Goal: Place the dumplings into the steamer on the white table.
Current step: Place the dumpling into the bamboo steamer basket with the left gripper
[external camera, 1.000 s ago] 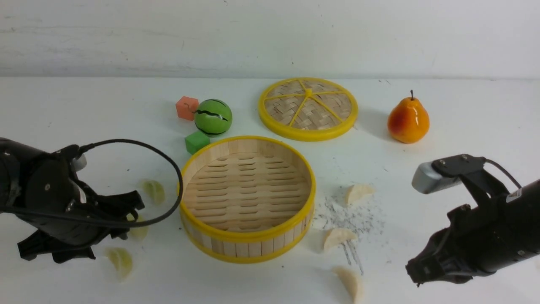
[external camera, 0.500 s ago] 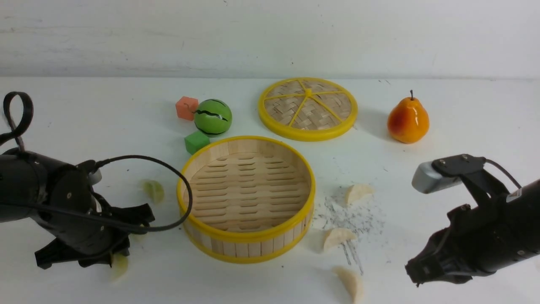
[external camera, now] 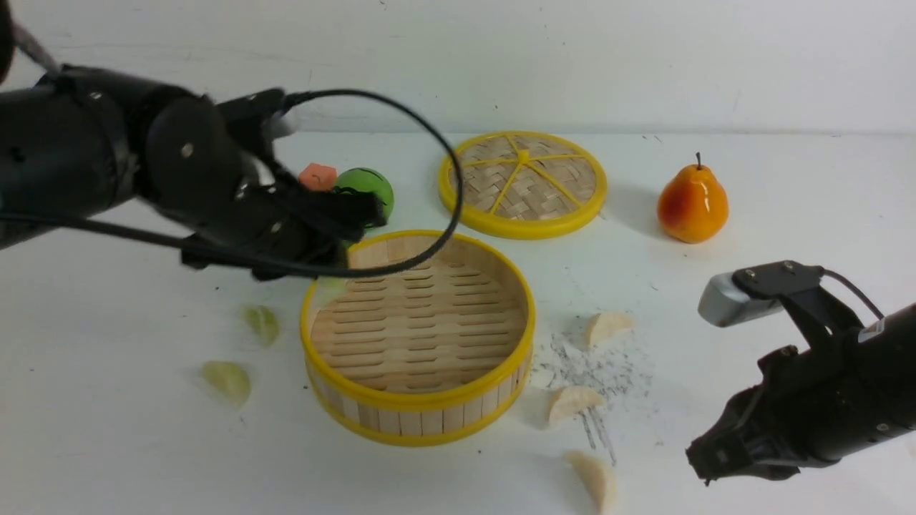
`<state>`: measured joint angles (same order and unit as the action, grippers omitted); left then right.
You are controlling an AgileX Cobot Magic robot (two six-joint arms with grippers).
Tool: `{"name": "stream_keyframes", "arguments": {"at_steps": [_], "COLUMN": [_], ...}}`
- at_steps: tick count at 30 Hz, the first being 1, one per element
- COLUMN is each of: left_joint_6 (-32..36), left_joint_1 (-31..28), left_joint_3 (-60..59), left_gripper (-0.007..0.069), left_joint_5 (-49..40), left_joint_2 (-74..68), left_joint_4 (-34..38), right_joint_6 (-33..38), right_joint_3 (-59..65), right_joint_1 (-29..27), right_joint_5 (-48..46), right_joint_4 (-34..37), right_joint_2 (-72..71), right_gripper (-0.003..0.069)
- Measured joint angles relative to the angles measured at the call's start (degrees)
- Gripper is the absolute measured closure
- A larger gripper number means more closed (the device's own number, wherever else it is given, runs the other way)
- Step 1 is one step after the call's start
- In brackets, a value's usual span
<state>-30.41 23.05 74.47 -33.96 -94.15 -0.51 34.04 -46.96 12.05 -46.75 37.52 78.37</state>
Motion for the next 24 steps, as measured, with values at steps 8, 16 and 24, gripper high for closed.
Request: {"name": "stream_keyframes", "arguments": {"at_steps": [8, 16, 24], "left_joint_6": [0.12, 0.12, 0.17], "left_joint_1": [0.28, 0.28, 0.16], "left_joint_3": [12.71, 15.10, 15.23], "left_gripper": [0.0461, 0.0437, 0.0285], "left_joint_5": [0.72, 0.64, -1.09], "left_joint_2": [-18.14, -23.70, -20.83], "left_joint_4": [-0.13, -0.17, -0.75], "right_joint_6": [0.00, 0.00, 0.38], "right_joint_3": [0.00, 0.00, -0.02], "right_joint_1": [0.00, 0.00, 0.00], "right_joint_5": [-0.39, -0.69, -1.34], "right_joint_4": [1.61, 2.79, 2.88], "right_joint_2": [0.00, 0.00, 0.00], "right_gripper": [0.0606, 0.0596, 0.0589]}}
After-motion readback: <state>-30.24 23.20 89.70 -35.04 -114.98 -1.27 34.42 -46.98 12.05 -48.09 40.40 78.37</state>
